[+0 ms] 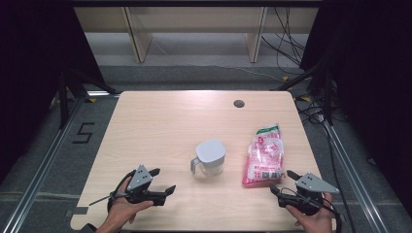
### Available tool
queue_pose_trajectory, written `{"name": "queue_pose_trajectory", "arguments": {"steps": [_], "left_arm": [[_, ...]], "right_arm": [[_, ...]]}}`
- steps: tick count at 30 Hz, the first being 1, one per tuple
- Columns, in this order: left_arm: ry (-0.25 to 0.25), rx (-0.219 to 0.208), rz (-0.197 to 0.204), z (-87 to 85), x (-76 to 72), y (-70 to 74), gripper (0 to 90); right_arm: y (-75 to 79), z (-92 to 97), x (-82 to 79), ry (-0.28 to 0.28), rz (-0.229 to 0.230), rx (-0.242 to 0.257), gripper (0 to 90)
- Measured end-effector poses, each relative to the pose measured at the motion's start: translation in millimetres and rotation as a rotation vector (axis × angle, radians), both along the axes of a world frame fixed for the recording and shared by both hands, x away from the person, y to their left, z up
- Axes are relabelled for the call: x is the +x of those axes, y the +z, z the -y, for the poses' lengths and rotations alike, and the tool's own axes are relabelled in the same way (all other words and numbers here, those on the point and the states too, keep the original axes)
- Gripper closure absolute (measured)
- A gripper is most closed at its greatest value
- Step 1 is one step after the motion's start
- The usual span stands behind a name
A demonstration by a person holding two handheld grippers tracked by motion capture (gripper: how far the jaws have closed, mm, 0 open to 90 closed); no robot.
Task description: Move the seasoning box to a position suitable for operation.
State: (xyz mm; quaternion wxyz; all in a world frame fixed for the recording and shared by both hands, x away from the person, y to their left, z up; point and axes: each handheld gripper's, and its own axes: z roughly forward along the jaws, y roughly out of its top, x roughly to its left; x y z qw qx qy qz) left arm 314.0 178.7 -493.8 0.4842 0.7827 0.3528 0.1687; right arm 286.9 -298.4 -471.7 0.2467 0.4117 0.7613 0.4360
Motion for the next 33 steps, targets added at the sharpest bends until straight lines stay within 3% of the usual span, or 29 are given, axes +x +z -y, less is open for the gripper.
{"name": "queue_pose_trajectory", "arguments": {"steps": [4,9,10,15,19,25,26,29,33], "left_arm": [[-0.017,0.023,0.021,-1.4,0.2,1.1,16.7],[0.003,0.009,0.006,1.0,-0.8,1.4,17.2],[0.000,-0.018,-0.004,2.8,-0.7,1.9,17.6],[-0.017,-0.006,0.012,8.5,2.1,4.4,20.3],[-0.025,0.000,0.029,19.4,10.0,4.5,27.8],[-0.040,0.018,0.048,40.0,19.4,3.5,28.7],[-0.054,0.025,0.055,46.2,21.0,3.1,29.6],[-0.057,0.008,0.053,52.0,21.1,2.9,32.5],[-0.062,0.017,0.083,64.7,27.1,4.1,36.7]], "right_arm": [[0.2,-0.1,0.2,0.001,-0.001,0.003,21.5],[-0.2,-0.4,0.6,0.005,-0.007,0.004,21.5],[-0.1,-0.4,0.6,0.005,-0.005,0.004,21.5],[-0.5,-0.6,0.8,0.003,-0.004,0.002,21.5],[-0.4,-0.9,0.9,0.001,-0.014,0.002,21.4],[-0.6,0.1,1.7,0.004,0.000,-0.001,21.4],[-0.9,1.3,2.7,0.005,0.013,-0.021,21.3],[-1.5,-1.9,0.3,-0.006,-0.024,0.012,21.4],[-1.4,-1.5,1.5,0.004,-0.014,-0.002,21.3]]}}
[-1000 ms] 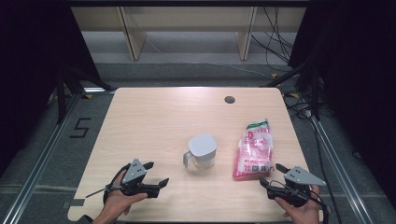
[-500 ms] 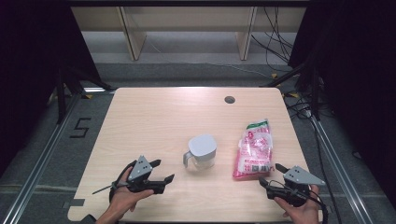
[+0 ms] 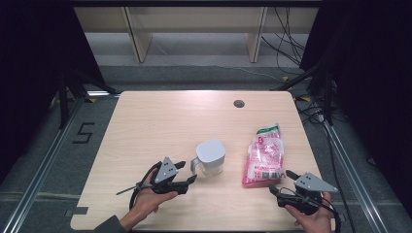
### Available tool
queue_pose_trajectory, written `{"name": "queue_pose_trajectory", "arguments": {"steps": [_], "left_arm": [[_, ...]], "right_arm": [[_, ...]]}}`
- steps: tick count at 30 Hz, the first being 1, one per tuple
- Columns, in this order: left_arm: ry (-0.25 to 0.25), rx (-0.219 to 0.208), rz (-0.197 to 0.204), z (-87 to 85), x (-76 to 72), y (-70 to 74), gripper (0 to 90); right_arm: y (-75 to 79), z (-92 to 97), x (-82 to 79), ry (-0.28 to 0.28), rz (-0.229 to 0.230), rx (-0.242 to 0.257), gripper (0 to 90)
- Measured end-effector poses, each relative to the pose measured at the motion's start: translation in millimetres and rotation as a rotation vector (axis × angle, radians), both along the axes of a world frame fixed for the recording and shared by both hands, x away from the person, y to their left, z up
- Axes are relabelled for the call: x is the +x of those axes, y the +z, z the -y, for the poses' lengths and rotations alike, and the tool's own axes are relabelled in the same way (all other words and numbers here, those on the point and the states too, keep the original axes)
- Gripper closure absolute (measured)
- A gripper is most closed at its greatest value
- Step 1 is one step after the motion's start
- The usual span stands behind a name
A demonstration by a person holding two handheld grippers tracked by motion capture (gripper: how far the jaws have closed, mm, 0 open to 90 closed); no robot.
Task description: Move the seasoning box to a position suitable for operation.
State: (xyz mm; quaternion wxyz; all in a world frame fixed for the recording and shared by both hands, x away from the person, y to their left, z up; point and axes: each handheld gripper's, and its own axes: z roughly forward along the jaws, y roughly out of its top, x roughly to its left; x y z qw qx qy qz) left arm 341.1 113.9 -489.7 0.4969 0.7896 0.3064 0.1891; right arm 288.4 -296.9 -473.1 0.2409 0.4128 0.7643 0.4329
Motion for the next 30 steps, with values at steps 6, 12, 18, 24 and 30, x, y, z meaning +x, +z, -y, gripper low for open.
{"name": "queue_pose_trajectory", "arguments": {"steps": [6,12,18,24,30], "left_arm": [[0.017,0.037,0.030,8.8,9.3,-3.2,46.4],[0.009,0.049,0.047,16.9,17.4,-6.4,58.2],[0.024,0.051,0.039,18.0,24.4,-5.7,66.7],[0.032,0.022,0.019,12.0,32.4,-6.5,68.1],[-0.002,0.023,0.010,7.9,35.7,-5.6,68.7]], "right_arm": [[0.0,-0.8,-0.9,-0.001,-0.011,0.006,21.3],[-0.6,0.4,1.3,0.019,0.006,0.002,21.3],[-0.5,0.0,0.5,0.015,0.000,0.003,21.4],[-0.8,0.4,1.8,0.030,0.010,-0.007,21.5],[-1.0,0.7,2.0,0.035,0.008,-0.003,21.5]]}}
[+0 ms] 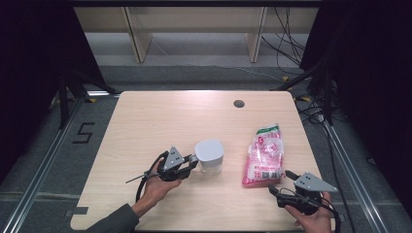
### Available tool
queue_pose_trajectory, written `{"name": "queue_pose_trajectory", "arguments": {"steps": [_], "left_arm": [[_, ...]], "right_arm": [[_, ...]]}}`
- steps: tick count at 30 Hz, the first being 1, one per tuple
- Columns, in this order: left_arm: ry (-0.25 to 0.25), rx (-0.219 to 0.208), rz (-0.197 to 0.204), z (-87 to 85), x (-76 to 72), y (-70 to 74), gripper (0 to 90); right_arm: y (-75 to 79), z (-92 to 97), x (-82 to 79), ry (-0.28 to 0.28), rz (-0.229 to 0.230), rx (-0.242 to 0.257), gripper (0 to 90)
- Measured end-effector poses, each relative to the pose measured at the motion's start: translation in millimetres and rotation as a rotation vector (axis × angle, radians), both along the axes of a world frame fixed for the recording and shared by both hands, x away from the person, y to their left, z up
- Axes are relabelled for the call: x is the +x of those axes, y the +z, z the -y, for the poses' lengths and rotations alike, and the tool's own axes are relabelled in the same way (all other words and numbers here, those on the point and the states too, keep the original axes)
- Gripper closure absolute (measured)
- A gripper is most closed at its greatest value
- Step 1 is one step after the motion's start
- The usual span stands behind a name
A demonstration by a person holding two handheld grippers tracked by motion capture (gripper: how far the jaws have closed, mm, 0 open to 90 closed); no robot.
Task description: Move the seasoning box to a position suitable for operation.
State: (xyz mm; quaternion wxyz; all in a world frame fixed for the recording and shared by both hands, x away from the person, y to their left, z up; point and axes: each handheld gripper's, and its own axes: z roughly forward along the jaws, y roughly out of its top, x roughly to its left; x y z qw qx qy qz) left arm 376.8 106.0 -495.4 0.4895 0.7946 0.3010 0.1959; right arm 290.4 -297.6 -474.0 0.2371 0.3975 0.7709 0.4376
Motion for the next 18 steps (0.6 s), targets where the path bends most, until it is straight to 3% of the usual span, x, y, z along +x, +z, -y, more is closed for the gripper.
{"name": "queue_pose_trajectory", "arguments": {"steps": [1,3,4,6,7,8,9,13,17,18], "left_arm": [[-0.031,0.013,0.011,-2.7,2.2,0.8,68.7],[-0.042,0.005,0.018,-4.3,2.3,0.0,68.7],[-0.054,-0.020,0.012,-5.3,1.6,-2.0,68.7],[-0.084,-0.022,0.008,-9.3,2.3,-2.1,68.8],[-0.123,-0.012,0.008,-12.7,0.9,-1.2,68.8],[-0.123,-0.012,0.008,-12.7,0.9,-1.2,68.8],[-0.154,-0.017,0.003,-14.4,-1.9,-1.6,68.8],[-0.180,-0.009,0.004,-14.8,-5.7,-0.7,68.8],[-0.200,-0.019,0.003,-15.6,-4.1,-1.0,68.8],[-0.204,-0.022,0.002,-15.7,-3.8,-1.4,68.8]], "right_arm": [[0.1,-0.2,-0.2,-0.002,-0.001,0.005,21.5],[0.5,0.9,0.2,-0.002,0.018,-0.008,21.5],[0.5,0.9,0.2,-0.002,0.018,-0.008,21.5],[0.5,0.8,0.0,0.004,0.005,0.005,21.5],[-0.1,1.5,0.3,-0.001,0.024,-0.005,21.5],[-0.1,1.5,0.3,-0.001,0.024,-0.005,21.5],[0.1,0.8,-1.0,-0.007,-0.007,0.009,21.6],[0.0,2.2,-0.6,-0.010,0.002,-0.002,21.6],[-1.2,1.1,-2.3,-0.026,-0.022,0.024,21.6],[-1.5,3.6,-0.3,-0.013,-0.001,0.007,21.6]]}}
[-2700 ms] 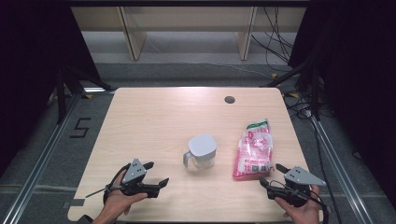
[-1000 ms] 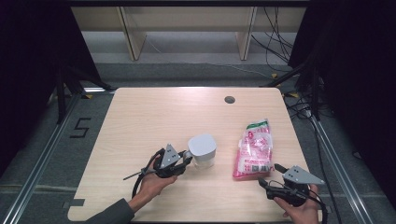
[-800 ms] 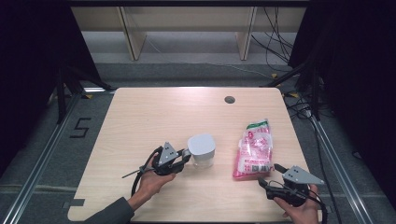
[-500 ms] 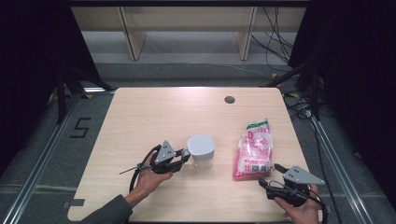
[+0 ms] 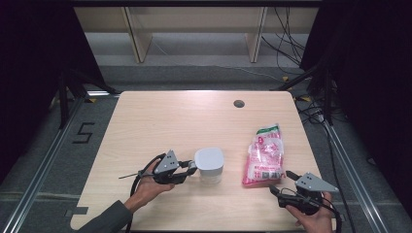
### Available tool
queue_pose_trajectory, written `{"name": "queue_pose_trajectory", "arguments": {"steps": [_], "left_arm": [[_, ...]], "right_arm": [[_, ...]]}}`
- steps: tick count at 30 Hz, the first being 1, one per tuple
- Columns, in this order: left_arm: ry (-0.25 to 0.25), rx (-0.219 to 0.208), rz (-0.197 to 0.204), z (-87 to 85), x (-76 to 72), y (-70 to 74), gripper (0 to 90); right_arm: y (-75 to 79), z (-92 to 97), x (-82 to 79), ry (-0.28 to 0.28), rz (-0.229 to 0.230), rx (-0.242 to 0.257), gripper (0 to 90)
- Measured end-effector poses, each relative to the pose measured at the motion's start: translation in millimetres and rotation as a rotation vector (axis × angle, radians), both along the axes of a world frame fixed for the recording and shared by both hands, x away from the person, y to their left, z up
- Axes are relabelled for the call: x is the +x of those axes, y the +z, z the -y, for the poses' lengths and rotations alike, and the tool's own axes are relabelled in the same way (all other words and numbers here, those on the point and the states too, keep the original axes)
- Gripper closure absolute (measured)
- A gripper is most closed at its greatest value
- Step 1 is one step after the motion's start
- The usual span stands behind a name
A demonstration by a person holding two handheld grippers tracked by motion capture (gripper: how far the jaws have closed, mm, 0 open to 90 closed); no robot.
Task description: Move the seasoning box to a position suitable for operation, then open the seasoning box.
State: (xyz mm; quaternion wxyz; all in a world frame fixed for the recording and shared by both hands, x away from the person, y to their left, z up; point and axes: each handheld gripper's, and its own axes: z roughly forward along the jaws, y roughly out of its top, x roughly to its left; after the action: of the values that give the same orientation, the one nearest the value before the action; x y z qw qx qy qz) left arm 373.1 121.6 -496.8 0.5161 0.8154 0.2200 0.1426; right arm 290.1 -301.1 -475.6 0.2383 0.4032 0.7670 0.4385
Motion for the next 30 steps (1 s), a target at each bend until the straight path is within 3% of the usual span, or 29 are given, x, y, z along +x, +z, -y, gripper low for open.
{"name": "queue_pose_trajectory", "arguments": {"steps": [7,8,10,12,15,16,20,21,23,25,27,30], "left_arm": [[-0.049,0.006,0.008,-1.3,4.7,-0.4,68.7],[-0.055,-0.008,-0.004,-1.3,5.6,-1.3,68.6],[-0.054,0.011,0.000,-2.1,7.0,-0.1,68.5],[-0.051,0.015,0.002,-1.5,8.1,0.7,68.4],[-0.050,0.016,-0.002,-1.6,8.5,0.9,68.4],[-0.048,0.018,-0.005,-1.2,8.3,1.3,68.4],[-0.041,0.019,-0.015,-1.2,7.4,1.9,67.1],[-0.040,0.017,-0.027,-2.3,6.4,2.1,56.7],[0.004,0.001,-0.026,-7.1,2.2,5.7,45.8],[0.018,0.003,-0.021,-9.5,0.4,8.0,42.5],[0.039,-0.003,-0.027,-14.0,-3.4,13.1,32.1],[0.052,-0.024,-0.039,-19.5,-10.3,21.9,29.2]], "right_arm": [[-1.1,3.1,-0.6,-0.005,-0.005,0.004,21.6],[-0.9,2.5,-1.9,-0.013,-0.009,0.006,21.6],[-1.3,3.1,-1.7,-0.010,0.000,0.006,21.6],[-0.6,2.3,-5.1,-0.026,-0.026,0.019,21.6],[-1.5,6.2,-2.9,-0.003,0.019,-0.002,21.5],[-1.2,5.9,-4.4,-0.011,-0.006,0.014,21.5],[-1.3,4.4,-5.1,-0.025,-0.014,0.021,21.5],[-0.9,3.7,-4.3,-0.016,-0.013,0.005,21.5],[-1.4,2.7,-2.6,0.004,-0.010,0.016,21.5],[-1.3,2.9,-2.6,-0.001,-0.005,0.013,21.5],[-1.6,3.3,-1.9,-0.002,-0.001,0.005,21.5],[-1.6,3.1,-0.9,-0.002,0.004,-0.001,21.4]]}}
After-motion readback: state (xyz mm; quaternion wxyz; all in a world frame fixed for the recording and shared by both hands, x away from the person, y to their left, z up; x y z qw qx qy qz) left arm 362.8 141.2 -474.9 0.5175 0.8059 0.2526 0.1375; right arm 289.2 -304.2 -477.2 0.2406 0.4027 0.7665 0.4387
